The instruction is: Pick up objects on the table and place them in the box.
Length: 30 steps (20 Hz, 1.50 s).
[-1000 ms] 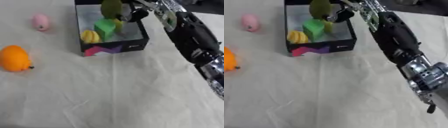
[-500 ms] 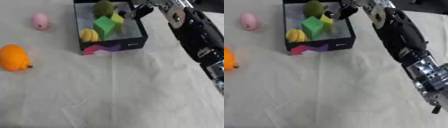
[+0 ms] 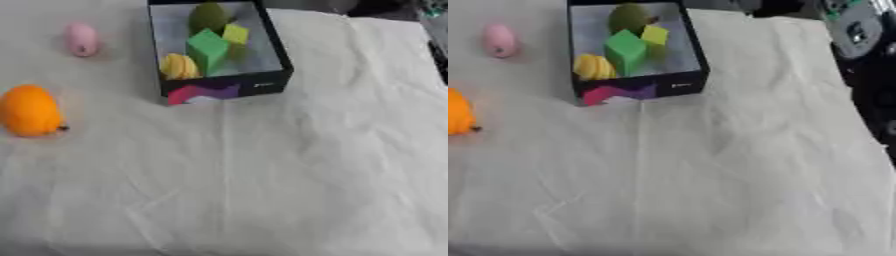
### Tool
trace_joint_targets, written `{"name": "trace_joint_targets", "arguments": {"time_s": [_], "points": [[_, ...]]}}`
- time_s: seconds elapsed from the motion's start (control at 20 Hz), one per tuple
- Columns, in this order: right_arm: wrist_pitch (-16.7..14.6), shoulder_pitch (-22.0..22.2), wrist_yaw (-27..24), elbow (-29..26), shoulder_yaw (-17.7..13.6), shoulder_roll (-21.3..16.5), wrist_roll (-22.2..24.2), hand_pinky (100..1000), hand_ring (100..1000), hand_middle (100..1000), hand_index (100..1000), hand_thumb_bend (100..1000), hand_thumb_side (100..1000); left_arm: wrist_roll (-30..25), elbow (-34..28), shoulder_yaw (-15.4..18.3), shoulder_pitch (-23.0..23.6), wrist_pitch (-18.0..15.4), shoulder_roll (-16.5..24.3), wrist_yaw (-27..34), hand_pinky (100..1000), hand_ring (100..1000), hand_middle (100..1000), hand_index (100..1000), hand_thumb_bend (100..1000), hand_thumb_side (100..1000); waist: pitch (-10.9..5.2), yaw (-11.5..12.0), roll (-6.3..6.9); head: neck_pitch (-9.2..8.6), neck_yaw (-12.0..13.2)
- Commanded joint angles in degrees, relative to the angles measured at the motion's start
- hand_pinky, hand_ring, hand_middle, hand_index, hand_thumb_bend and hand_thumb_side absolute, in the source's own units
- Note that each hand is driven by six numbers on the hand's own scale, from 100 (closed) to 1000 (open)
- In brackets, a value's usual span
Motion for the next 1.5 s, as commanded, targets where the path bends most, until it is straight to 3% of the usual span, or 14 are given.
{"name": "trace_joint_targets", "arguments": {"time_s": [0.05,0.2,0.45,0.6,0.8,1.1,1.35,1.5], "points": [[2.64,2.46,-3.24,-4.92,-2.75,-1.80,-3.07,877,826,736,901,100,518,1.21,-1.52,1.56,0.29,-0.41,0.66,-0.66,984,774,640,672,128,873,-1.56,-1.12,1.28,-1.22,2.18],[5.43,7.01,-6.04,-7.07,-4.71,-0.40,-5.87,879,829,742,899,100,523,2.14,-1.93,2.47,1.01,-0.69,0.06,-1.03,984,774,641,672,126,873,-1.23,-2.99,2.04,-2.10,3.90],[10.07,14.71,-10.77,-13.42,-4.65,-0.32,-10.61,890,842,755,910,100,556,2.52,-2.27,2.54,1.46,-0.69,-0.16,-1.35,984,774,642,673,119,869,-1.21,-3.08,2.40,-2.43,4.41],[12.61,18.95,-13.38,-13.45,-7.66,2.69,-12.43,897,847,777,924,100,557,3.31,-2.95,3.40,1.92,-1.14,-0.93,-1.51,983,775,642,673,113,862,-0.36,-5.40,4.52,-3.51,6.71],[15.59,24.53,-16.82,-17.36,-13.08,7.11,-9.91,891,833,766,922,100,561,3.51,-3.79,3.34,2.10,-1.48,-0.58,-1.43,981,775,644,675,100,844,-0.40,-6.44,6.22,-3.48,7.81],[17.97,33.64,-22.42,-19.91,-19.92,10.27,-4.81,877,811,747,900,100,579,3.36,-5.15,2.92,1.39,-1.82,0.61,-0.76,979,777,654,684,100,824,-0.59,-6.60,7.10,-3.11,7.95],[17.23,41.91,-27.58,-22.99,-22.69,11.54,-3.15,868,791,742,891,100,580,3.08,-6.06,2.50,1.20,-1.81,1.38,-0.13,977,777,662,694,100,815,-0.98,-5.94,7.42,-2.18,7.65],[17.54,43.74,-30.63,-24.42,-23.36,11.63,-1.78,863,785,736,891,100,581,3.16,-6.60,2.44,0.99,-1.66,1.94,0.34,976,778,675,705,100,809,-1.02,-5.82,7.48,-1.89,7.91]]}}
